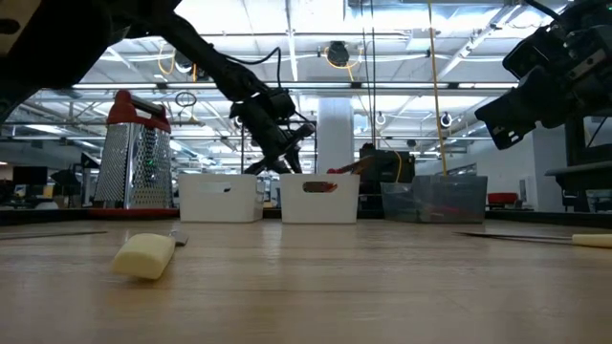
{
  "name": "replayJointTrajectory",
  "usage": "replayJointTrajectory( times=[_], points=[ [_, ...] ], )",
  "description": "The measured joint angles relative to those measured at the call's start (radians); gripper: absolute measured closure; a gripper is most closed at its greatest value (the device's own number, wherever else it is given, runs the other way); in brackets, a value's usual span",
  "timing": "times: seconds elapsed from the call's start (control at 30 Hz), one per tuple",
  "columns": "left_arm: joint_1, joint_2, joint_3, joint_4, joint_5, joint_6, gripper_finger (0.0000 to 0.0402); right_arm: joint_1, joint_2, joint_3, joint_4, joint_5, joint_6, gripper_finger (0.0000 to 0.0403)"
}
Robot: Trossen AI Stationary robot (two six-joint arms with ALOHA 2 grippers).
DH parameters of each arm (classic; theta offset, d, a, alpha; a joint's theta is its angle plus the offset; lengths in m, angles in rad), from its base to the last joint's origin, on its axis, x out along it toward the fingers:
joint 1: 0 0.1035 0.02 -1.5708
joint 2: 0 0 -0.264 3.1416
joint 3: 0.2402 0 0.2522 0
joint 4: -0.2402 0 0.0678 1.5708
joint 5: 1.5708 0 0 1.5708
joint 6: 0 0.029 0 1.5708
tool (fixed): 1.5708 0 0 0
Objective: Pick & Place Kitchen Items
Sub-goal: Put the brown serving spoon into the right white bin, then put the yellow table knife into the left white bin
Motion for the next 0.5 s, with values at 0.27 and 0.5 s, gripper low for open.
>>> replayJointTrajectory(
  times=[0.27, 0.5],
  points=[
    [0.000, 0.000, 0.000, 0.009, -0.044, -0.012, 0.0272, 0.000, 0.000, 0.000, 0.000, 0.000, 0.000, 0.0403],
    [0.006, -0.019, -0.001, 0.067, -0.004, -0.067, 0.0219, 0.000, 0.000, 0.000, 0.000, 0.000, 0.000, 0.0403]
  ],
)
